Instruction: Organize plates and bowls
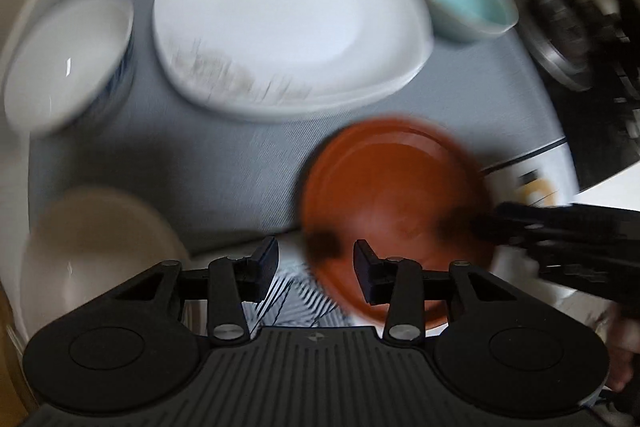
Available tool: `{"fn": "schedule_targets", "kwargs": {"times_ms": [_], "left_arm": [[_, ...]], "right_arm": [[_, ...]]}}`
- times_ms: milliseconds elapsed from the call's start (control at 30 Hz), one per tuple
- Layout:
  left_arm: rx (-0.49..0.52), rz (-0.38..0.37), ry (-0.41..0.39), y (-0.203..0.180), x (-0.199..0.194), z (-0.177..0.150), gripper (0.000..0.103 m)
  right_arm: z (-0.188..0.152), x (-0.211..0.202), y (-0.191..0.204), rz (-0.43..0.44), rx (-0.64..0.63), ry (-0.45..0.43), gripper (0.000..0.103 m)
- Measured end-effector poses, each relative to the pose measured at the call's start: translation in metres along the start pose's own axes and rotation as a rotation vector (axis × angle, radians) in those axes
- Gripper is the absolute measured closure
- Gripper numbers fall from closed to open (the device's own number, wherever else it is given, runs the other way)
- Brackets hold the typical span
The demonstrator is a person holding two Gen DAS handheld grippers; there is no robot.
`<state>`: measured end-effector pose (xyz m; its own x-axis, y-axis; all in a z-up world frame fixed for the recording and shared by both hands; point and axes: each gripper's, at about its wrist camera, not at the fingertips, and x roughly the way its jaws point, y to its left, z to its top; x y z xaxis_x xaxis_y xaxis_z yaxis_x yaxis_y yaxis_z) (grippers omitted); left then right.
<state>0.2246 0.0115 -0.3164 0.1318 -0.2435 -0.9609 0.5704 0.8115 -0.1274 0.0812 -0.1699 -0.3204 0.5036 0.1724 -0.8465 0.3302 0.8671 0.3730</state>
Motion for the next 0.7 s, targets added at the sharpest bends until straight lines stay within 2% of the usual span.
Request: {"fn": "schedule_targets", "kwargs": {"times_ms": [33, 100, 200, 300, 400, 433, 467, 500, 567, 700], "left_arm": [[-0.002, -0.009, -0.012, 0.002, 0.003, -0.001, 0.065], [0.001, 0.015, -0.055, 0.001, 0.004, 0.001, 0.065], [-0.002, 0.028, -0.062, -0.003, 0.009, 0.005, 0.069], [0.016, 0.028, -0.079, -0.007, 0.013, 0.006, 0.081], [0.003, 0.004, -0.115, -0.005, 0.012, 0.001, 0.085], [-0.023, -0.018, -0.117, -0.001, 0.012, 0.000, 0.088], [-0.051, -0.050, -0.110, 0.004, 0.012, 0.000, 0.089], [-0.071, -0.060, -0.107, 0.007, 0.011, -0.001, 0.090], [-0.081, -0.062, -0.093, 0.010, 0.009, 0.000, 0.090], [-0.094, -0.090, -0.109, 0.013, -0.007, -0.001, 0.090]], "right_arm": [[-0.001, 0.000, 0.000, -0.001, 0.003, 0.005, 0.062], [-0.002, -0.004, 0.001, -0.004, 0.000, 0.002, 0.061], [-0.001, -0.009, -0.003, -0.003, 0.006, 0.000, 0.060], [0.002, -0.008, -0.005, -0.026, 0.012, -0.009, 0.060], [0.003, 0.001, 0.002, -0.016, -0.024, 0.004, 0.061], [0.002, 0.004, 0.005, -0.025, -0.044, 0.010, 0.065], [0.002, 0.005, 0.010, -0.034, -0.068, 0.002, 0.076], [0.002, 0.006, 0.013, -0.045, -0.087, 0.013, 0.078], [0.002, 0.006, 0.016, -0.056, -0.107, 0.019, 0.091], [0.003, -0.008, 0.018, -0.041, -0.103, 0.001, 0.093]]}}
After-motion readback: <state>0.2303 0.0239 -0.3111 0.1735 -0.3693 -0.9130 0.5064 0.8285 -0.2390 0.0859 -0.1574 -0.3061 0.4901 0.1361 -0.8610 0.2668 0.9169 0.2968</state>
